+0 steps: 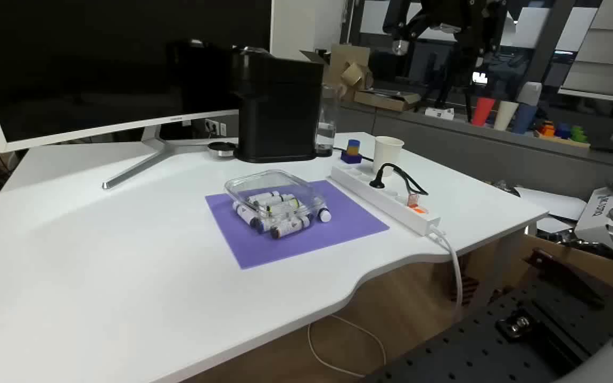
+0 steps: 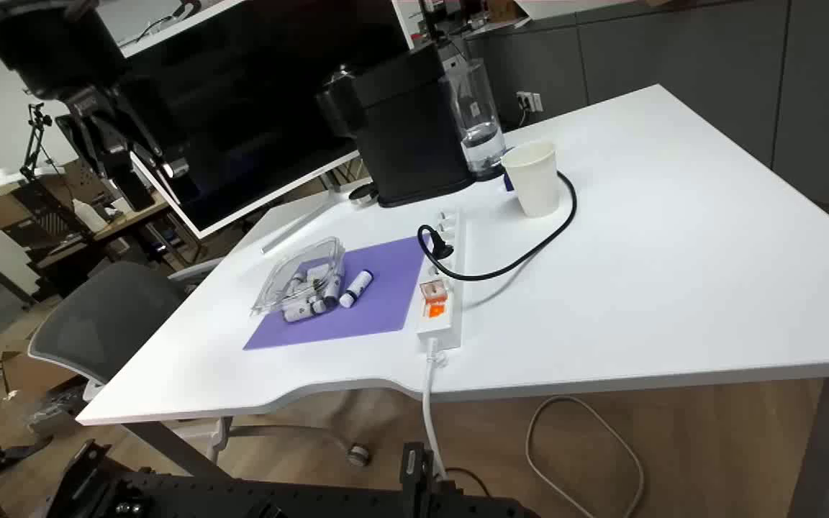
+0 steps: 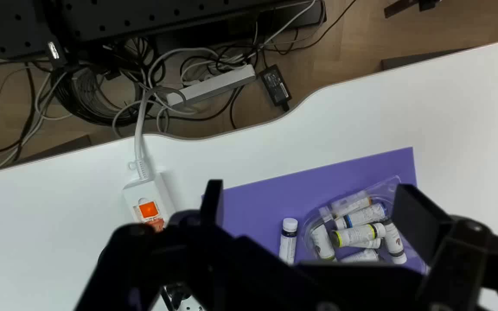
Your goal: Open the lid of the clear container
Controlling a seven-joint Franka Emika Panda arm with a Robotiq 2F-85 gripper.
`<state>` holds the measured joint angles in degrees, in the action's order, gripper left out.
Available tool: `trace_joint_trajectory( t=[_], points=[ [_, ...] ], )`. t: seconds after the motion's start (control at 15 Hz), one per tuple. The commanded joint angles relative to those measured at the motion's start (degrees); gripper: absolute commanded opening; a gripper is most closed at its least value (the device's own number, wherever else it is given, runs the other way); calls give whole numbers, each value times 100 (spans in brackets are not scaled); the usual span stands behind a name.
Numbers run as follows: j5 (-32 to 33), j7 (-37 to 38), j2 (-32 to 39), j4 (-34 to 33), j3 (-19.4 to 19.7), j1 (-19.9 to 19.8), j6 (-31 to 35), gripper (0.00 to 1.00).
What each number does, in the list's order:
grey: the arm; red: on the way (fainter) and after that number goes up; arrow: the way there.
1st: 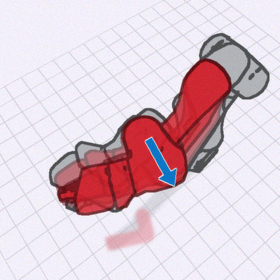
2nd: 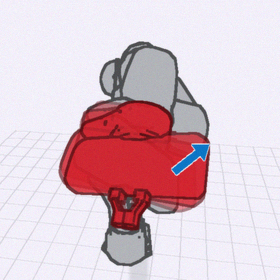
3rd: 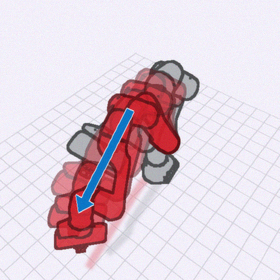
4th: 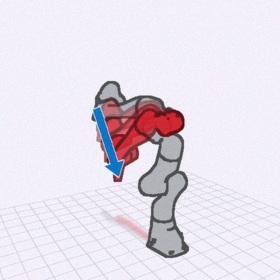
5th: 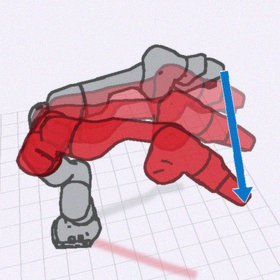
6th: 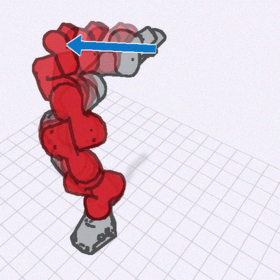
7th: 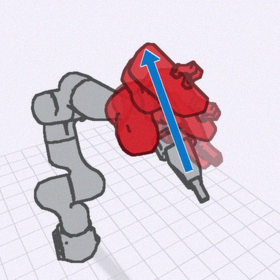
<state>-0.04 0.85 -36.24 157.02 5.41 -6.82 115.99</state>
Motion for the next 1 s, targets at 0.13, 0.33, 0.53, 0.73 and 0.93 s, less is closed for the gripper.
trace_joint_trajectory(
  t=[0.13,0.33,0.53,0.73,0.93],
  points=[
    [-5,-6,1,-7,-8,-9,-9,100],
    [-5,-6,1,-7,-7,-9,-9,100],
    [-5,-6,1,-7,-7,-9,-9,100],
    [99,-132,78,-19,-85,66,169,100],
    [434,-418,400,-39,-330,225,571,100]
  ],
)
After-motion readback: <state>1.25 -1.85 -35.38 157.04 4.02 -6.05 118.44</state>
